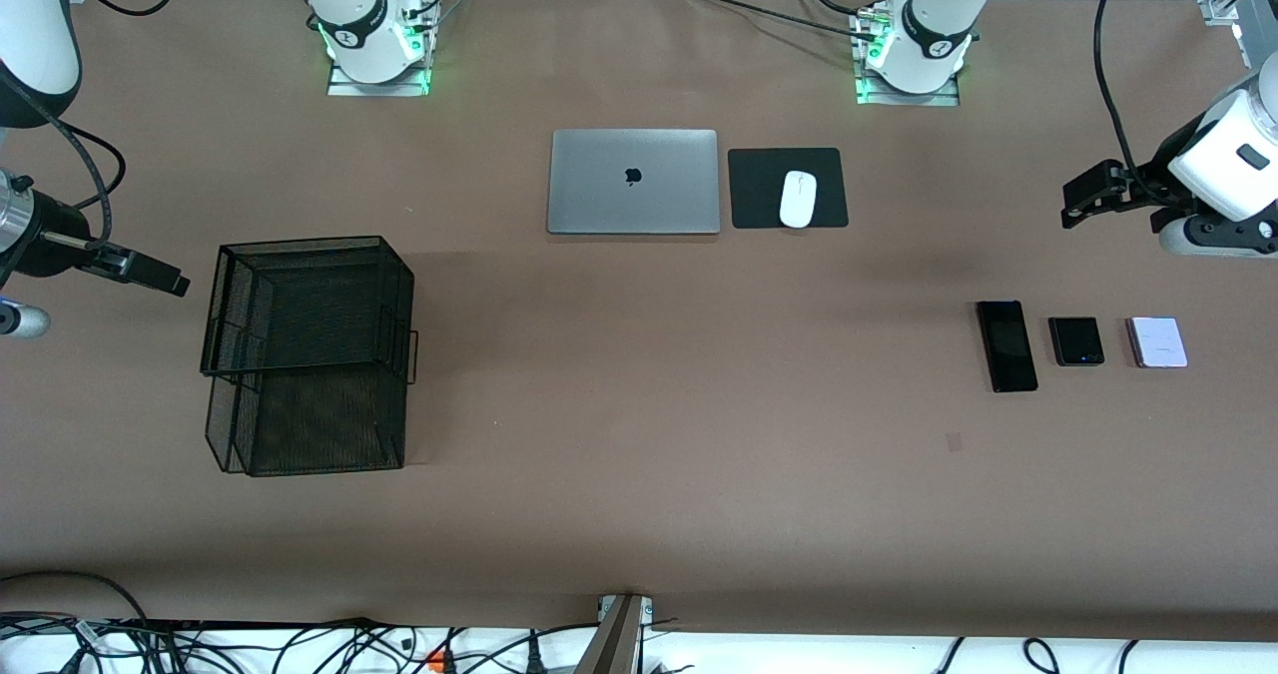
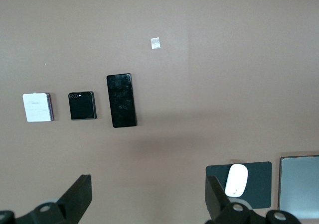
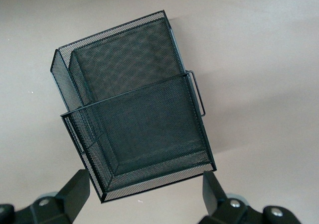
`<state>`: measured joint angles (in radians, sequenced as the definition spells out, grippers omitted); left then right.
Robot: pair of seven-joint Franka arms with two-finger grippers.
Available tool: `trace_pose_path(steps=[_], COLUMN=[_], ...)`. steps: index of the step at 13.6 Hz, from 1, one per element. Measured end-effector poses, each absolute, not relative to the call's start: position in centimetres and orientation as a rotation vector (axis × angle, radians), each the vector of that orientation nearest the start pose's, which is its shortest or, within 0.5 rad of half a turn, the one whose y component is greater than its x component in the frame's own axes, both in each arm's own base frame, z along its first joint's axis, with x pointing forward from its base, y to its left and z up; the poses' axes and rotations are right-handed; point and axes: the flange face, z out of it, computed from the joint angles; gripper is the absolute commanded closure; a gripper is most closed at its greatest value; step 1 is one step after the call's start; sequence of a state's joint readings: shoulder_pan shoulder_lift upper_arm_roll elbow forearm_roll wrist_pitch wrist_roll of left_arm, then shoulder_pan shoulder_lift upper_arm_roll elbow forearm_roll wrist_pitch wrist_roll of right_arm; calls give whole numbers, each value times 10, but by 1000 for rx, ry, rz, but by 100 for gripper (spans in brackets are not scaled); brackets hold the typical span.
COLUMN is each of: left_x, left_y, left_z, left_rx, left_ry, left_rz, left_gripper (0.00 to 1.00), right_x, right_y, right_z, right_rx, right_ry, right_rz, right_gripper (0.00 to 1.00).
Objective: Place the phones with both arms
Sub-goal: 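Move the left gripper toward the black bar phone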
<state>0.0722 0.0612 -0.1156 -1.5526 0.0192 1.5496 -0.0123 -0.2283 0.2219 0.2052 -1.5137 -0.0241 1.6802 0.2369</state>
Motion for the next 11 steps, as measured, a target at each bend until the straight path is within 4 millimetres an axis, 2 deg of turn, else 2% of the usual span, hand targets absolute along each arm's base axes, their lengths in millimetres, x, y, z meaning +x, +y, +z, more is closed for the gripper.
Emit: trace_pose_path(steps=[8,10,11], left_x=[569,573,580], left_y=[-10,-3,4], left_z=[596,580,564], left_rx=[-3125,-3114,-3105], left_ry=[16,21,48], left_rz=[102,148,172], left_gripper=[0,0,0], right_x=[623,623,623], right_y=[-29,-29,-29], right_z=[533,533,533], right_rx=[-3098,-3098,-3098], right_ry=[406,406,406], right_rz=[80,80,80], right_gripper=[0,0,0])
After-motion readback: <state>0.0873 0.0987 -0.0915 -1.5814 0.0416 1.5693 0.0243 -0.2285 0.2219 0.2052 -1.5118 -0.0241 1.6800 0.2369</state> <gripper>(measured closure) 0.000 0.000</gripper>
